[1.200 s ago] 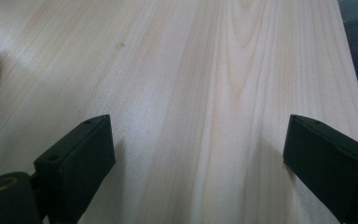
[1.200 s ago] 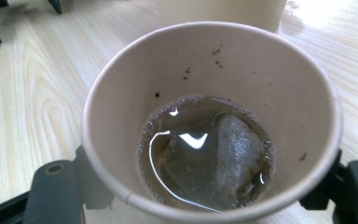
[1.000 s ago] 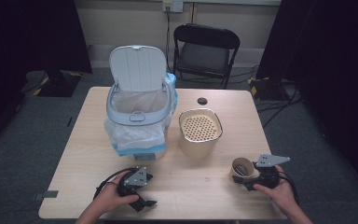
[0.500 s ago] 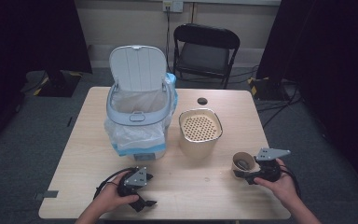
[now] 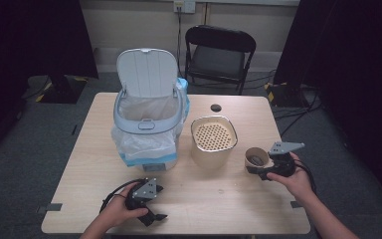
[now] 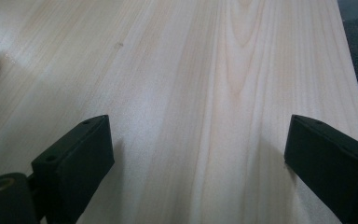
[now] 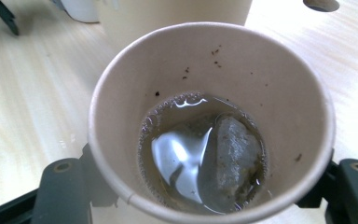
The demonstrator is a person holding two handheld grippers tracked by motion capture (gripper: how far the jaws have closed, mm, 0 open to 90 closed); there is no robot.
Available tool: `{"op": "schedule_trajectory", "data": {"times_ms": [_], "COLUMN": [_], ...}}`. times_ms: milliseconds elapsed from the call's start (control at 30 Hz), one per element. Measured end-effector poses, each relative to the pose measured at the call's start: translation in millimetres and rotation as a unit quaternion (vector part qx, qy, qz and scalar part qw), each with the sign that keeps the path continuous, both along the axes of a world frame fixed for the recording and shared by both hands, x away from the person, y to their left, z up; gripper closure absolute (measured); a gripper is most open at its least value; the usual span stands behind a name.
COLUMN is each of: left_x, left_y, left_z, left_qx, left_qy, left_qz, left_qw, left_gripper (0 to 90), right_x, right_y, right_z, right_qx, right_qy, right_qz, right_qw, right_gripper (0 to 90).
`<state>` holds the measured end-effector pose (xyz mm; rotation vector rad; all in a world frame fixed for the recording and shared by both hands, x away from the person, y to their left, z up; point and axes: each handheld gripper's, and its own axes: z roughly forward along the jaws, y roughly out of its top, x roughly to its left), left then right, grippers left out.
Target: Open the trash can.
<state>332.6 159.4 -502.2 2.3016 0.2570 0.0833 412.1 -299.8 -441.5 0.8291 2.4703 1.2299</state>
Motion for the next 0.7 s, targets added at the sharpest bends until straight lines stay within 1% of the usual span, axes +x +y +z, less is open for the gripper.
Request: {"op": "schedule_trajectory", "data": {"times_ms": [100, 167, 233, 267, 300, 333, 367, 433, 467, 500, 567, 600, 633, 700], "left_x": [0.1, 0.0, 0.1, 0.1, 0.1, 0.1, 0.0, -0.2, -0.2, -0.3, -0.3, -0.3, -0.2, -0.2], "left_y": [-0.1, -0.1, -0.1, -0.1, -0.1, -0.1, 0.2, 0.1, 0.1, 0.1, 0.1, 0.1, 0.1, 0.1], "left_z": [-0.1, -0.1, -0.1, -0.1, -0.1, -0.1, 0.1, 0.3, 0.3, 0.4, 0.4, 0.4, 0.4, 0.4], "left_qx": [-0.001, -0.001, -0.001, -0.001, -0.001, -0.001, 0.002, 0.003, 0.003, 0.004, 0.004, 0.004, 0.004, 0.004], "left_qy": [-0.001, -0.001, -0.001, -0.001, -0.001, -0.001, 0.000, 0.001, 0.001, 0.001, 0.001, 0.001, 0.001, 0.001], "left_qz": [0.000, 0.000, 0.000, 0.000, 0.000, 0.000, 0.000, 0.001, 0.001, 0.002, 0.002, 0.002, 0.001, 0.001], "left_qw": [1.0000, 1.0000, 1.0000, 1.0000, 1.0000, 1.0000, 1.0000, 1.0000, 1.0000, 1.0000, 1.0000, 1.0000, 1.0000, 1.0000], "left_gripper": [7.3, 7.3, 7.3, 7.3, 7.3, 7.3, 7.3, 7.2, 7.2, 7.2, 7.2, 7.2, 7.2, 7.2], "right_x": [6.3, 15.5, 20.5, 20.5, 27.2, 27.2, 33.5, 39.0, 39.0, 45.2, 50.1, 50.1, 55.8, 59.9], "right_y": [1.8, 4.7, 5.9, 5.9, 7.4, 7.4, 8.9, 9.7, 9.7, 10.9, 11.1, 11.1, 11.2, 10.5], "right_z": [1.9, 6.0, 7.8, 7.8, 9.6, 9.6, 11.1, 12.3, 12.3, 14.0, 15.2, 15.2, 17.1, 18.8], "right_qx": [-0.004, 0.003, 0.008, 0.008, 0.007, 0.007, 0.004, 0.004, 0.004, -0.001, -0.002, -0.002, -0.003, 0.000], "right_qy": [-0.001, -0.005, -0.006, -0.006, -0.006, -0.006, -0.007, -0.009, -0.009, -0.010, -0.010, -0.010, -0.012, -0.015], "right_qz": [0.001, 0.002, 0.000, 0.000, 0.000, 0.000, -0.002, -0.002, -0.002, -0.003, -0.005, -0.005, -0.007, -0.010], "right_qw": [1.0000, 1.0000, 1.0000, 1.0000, 1.0000, 1.0000, 1.0000, 0.9999, 0.9999, 0.9999, 0.9999, 0.9999, 0.9999, 0.9998], "right_gripper": [28.2, 28.3, 28.3, 28.3, 28.4, 28.4, 28.4, 28.5, 28.5, 28.6, 28.6, 28.6, 28.6, 28.7]}}
